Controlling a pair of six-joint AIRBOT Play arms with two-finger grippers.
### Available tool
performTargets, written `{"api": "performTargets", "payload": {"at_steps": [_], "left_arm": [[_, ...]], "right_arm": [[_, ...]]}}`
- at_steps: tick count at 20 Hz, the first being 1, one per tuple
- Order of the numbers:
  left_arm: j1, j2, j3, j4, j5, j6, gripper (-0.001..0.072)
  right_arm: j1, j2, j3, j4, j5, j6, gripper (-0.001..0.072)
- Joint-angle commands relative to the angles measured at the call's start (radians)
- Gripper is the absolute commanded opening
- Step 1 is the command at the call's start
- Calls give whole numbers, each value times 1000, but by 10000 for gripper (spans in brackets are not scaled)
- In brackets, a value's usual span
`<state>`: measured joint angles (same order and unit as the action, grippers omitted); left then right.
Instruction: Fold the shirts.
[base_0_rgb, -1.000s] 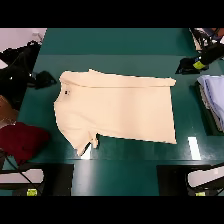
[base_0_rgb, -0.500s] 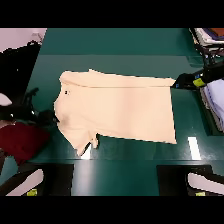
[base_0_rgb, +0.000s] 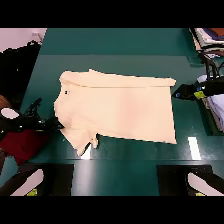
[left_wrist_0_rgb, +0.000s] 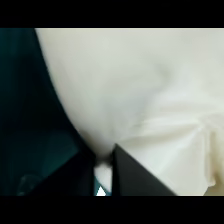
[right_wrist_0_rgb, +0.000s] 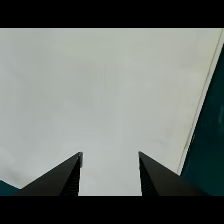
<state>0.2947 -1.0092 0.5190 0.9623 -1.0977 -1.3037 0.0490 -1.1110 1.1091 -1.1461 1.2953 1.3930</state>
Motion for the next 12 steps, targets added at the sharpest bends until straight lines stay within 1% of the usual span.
{"api": "performTargets", "payload": {"at_steps": [1, 4, 5, 6, 8, 11, 12], "left_arm": [[1, 5, 17, -27, 10, 3, 23], [1, 5, 77, -28, -29, 3, 23], [1, 5, 91, -28, -32, 3, 22], [1, 5, 101, -28, -36, 3, 23], [1, 5, 103, -30, -31, 3, 23], [1, 5, 103, -30, -24, 3, 22], [1, 5, 103, -30, -20, 3, 23]], "right_arm": [[-64, 60, -98, -3, 64, 0, 410], [-209, 130, -272, -57, 140, 0, 412], [-257, 149, -334, -83, 162, -4, 460], [-312, 160, -400, -84, 182, -8, 534], [-390, 155, -512, -63, 187, -27, 532], [-402, 111, -611, -5, 132, -55, 521], [-386, 91, -626, 22, 103, -63, 475]]}}
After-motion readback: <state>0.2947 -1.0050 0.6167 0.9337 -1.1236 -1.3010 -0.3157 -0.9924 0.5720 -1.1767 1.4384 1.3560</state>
